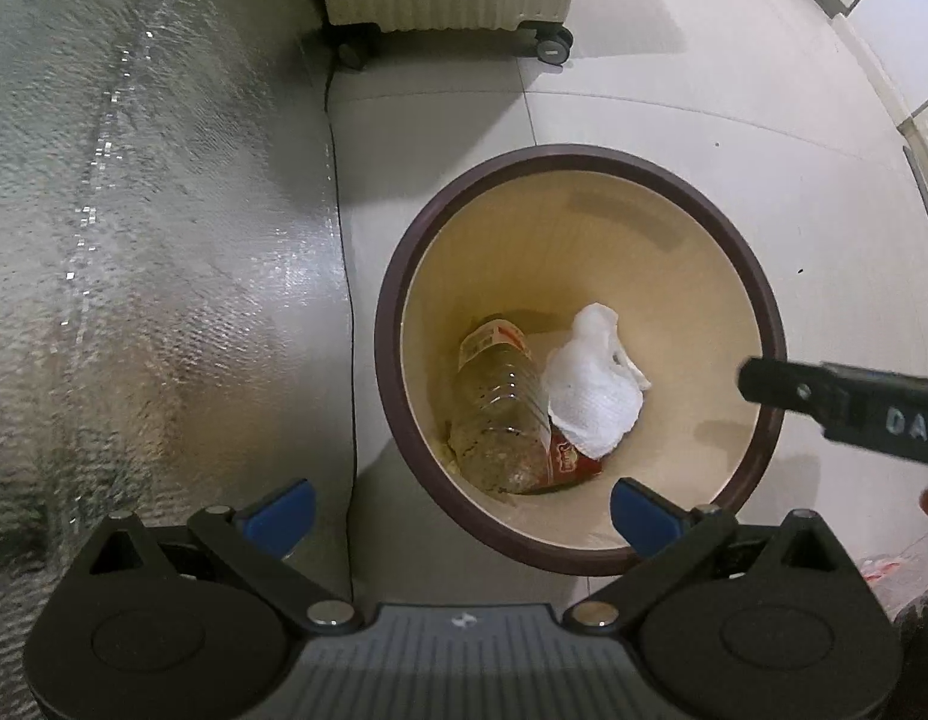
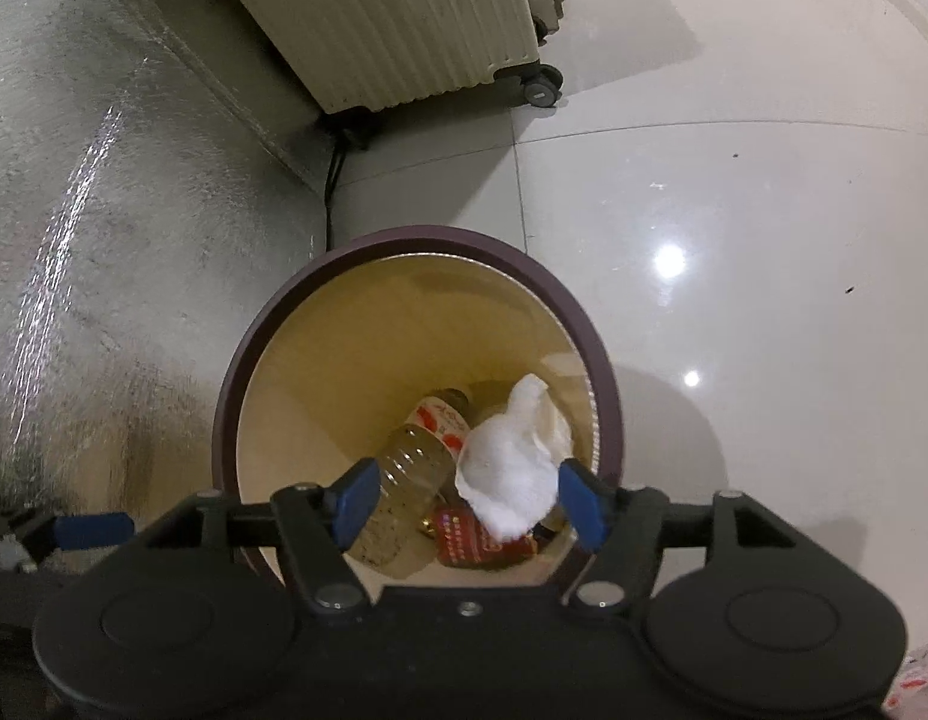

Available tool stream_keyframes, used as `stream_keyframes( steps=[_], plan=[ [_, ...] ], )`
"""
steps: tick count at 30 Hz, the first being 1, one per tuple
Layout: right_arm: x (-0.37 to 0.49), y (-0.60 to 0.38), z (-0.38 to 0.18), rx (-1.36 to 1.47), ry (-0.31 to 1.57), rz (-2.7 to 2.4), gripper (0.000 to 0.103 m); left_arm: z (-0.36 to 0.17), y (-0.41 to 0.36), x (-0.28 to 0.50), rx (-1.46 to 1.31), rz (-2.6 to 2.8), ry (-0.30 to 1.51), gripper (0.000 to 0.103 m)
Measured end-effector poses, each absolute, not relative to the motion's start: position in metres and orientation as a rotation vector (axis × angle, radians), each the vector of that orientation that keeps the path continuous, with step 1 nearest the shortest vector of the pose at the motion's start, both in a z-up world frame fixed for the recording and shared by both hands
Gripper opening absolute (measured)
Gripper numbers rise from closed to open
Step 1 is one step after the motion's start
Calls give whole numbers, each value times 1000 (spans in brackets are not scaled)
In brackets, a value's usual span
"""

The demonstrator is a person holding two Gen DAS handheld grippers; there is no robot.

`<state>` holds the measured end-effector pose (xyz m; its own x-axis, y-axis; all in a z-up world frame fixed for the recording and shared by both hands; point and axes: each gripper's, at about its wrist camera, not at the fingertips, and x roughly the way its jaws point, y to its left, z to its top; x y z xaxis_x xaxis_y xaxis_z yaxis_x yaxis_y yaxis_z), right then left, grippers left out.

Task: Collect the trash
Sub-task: 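Open the left tool to drop the bottle while the right tool drops the tissue, then move both open tools back from the wastebasket toward the table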

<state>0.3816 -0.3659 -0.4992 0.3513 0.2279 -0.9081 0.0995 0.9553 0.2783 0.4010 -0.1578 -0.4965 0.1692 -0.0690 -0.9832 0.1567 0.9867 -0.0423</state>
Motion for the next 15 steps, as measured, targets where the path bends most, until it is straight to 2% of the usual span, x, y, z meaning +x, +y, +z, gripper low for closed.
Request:
stream_keyframes(
  steps=[11, 13, 15],
  plan=[
    [352, -374, -475, 242, 1212, 83, 85, -467, -154, 382, 60, -163, 1349, 103],
    [345, -375, -468, 242, 1195, 86, 90, -460, -155, 380, 48, -164, 1336, 103],
    [338, -377, -459, 233, 1172, 86, 101, -454, -154, 376, 49, -160, 1326, 103]
  ],
)
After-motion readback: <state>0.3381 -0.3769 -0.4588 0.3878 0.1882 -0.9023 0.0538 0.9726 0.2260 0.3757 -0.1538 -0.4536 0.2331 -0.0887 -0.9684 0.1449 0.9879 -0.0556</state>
